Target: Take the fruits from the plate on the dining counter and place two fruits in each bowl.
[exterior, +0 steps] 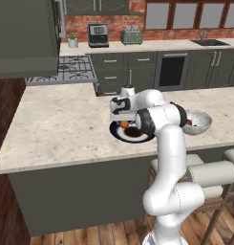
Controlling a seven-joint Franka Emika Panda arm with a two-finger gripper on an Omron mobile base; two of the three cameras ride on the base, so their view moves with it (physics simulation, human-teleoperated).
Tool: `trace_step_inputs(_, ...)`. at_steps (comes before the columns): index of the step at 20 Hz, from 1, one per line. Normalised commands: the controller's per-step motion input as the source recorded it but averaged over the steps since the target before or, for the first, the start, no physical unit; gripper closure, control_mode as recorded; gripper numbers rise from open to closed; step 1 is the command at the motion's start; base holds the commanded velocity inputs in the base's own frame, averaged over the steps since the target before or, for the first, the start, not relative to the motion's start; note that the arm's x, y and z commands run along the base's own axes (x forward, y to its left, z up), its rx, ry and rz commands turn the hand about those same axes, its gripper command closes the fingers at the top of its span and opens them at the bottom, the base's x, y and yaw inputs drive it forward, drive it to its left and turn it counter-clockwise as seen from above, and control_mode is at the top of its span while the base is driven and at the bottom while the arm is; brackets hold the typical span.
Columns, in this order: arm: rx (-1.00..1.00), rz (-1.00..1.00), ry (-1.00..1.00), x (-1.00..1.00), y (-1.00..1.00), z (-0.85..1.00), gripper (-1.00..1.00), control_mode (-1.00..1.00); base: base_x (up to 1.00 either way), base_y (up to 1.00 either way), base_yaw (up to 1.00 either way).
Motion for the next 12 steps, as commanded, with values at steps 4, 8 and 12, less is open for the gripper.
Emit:
trace_step_inputs(4, 0.0, 0.0, 0.09, 0.0, 0.0, -0.19, -1.0, -1.0, 0.0, 0.0, 0.0)
trace_step_inputs(8, 0.0, 0.0, 0.09, 0.0, 0.0, -0.23, 1.0, -1.0, 0.0, 0.0, 0.0)
trace_step_inputs(12, 0.0, 0.0, 0.04, 0.0, 0.0, -0.01, 1.0, -1.0, 0.0, 0.0, 0.0)
